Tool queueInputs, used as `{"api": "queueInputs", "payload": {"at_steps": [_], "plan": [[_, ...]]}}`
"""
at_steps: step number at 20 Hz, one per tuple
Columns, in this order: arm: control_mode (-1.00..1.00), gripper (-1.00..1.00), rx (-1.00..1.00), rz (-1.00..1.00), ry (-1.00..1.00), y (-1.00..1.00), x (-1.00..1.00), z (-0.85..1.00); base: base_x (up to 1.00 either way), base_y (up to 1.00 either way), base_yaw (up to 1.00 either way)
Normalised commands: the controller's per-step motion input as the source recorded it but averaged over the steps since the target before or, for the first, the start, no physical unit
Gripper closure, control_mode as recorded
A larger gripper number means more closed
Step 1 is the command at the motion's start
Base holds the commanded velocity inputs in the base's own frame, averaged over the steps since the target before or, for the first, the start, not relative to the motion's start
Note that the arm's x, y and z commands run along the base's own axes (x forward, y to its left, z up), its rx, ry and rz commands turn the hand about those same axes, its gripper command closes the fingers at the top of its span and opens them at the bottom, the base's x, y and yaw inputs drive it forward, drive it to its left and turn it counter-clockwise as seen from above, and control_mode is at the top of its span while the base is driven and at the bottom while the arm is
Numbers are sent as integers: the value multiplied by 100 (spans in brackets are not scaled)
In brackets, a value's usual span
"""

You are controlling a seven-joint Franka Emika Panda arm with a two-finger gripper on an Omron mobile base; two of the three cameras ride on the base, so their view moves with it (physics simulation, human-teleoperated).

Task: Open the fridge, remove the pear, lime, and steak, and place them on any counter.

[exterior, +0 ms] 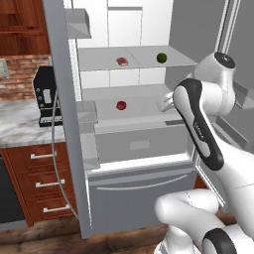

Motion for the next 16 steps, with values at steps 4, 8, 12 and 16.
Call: {"api": "queueInputs", "payload": {"at_steps": [4,8,12,16], "plan": [[-100,-100,0,0,-14,-1,-19,29,0,0,0],[-100,-100,0,0,-9,0,-16,19,0,0,0],[-100,-100,-1,-2,-3,1,-8,13,0,0,0],[-100,-100,-1,-15,0,2,0,15,0,0,0]]}}
